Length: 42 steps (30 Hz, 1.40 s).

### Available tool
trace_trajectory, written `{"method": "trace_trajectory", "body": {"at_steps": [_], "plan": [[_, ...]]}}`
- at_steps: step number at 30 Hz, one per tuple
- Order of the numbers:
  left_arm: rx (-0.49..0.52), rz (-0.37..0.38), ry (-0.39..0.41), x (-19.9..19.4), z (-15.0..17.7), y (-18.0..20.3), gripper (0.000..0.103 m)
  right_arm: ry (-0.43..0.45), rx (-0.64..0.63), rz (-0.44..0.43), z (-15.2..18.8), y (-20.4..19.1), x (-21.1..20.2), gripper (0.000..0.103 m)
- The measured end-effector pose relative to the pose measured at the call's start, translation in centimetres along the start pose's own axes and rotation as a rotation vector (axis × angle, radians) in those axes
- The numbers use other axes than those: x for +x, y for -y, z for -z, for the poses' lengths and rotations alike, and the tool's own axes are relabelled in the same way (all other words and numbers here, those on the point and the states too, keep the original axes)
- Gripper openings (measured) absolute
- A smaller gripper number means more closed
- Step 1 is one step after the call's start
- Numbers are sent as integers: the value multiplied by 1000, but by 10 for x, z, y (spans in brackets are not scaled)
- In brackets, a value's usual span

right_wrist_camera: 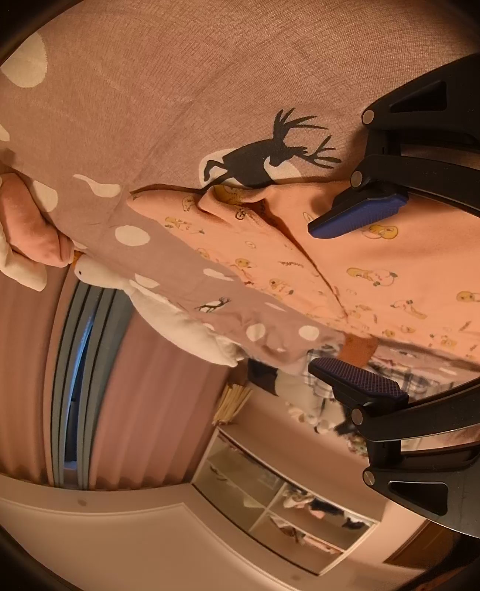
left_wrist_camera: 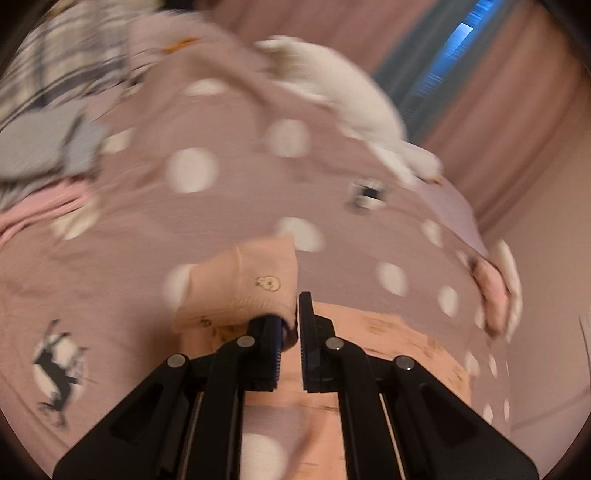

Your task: Fold small clothes

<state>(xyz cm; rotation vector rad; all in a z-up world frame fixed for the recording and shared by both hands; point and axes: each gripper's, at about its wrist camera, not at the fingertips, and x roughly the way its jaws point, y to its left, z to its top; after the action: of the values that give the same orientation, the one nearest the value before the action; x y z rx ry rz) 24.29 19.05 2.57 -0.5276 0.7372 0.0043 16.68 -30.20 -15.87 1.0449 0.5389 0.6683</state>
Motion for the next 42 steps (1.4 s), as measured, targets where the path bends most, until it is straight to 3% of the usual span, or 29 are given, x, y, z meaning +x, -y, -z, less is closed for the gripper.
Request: {"method": "trace_trajectory", "body": {"at_steps": [6,9,13,15,17,19,22,27,32,37,42], "plan": [[159,145,-94,28,37,111,5,0,3,-5,0,1,0,67],[226,177,-142,47,64,156,5,-1,5,-10,0,1,0,67],[320,164,-211,75,103,197,7,-2,4,-9,0,2,0,67],[357,159,-275,91,123,208,21,-2,5,-10,0,2,0,67],[387,147,-333,103,141,213,59,-1,6,-11,0,2,0,67],[411,144,-350,106,154,214,65,-2,7,-12,0,2,0,67],[427,185,-377,99,162,208,66,-2,7,-11,0,2,0,67],[348,254,-330,67,158,167,75,-1,7,-10,0,2,0,67],[295,195,-282,37,162,120,81,-1,2,11,0,-1,0,67],[261,136,-275,17,180,76,81,-64,-120,179,8,-36,10,74],[256,102,-269,6,194,54,81,-211,-406,432,29,-95,60,74]]}}
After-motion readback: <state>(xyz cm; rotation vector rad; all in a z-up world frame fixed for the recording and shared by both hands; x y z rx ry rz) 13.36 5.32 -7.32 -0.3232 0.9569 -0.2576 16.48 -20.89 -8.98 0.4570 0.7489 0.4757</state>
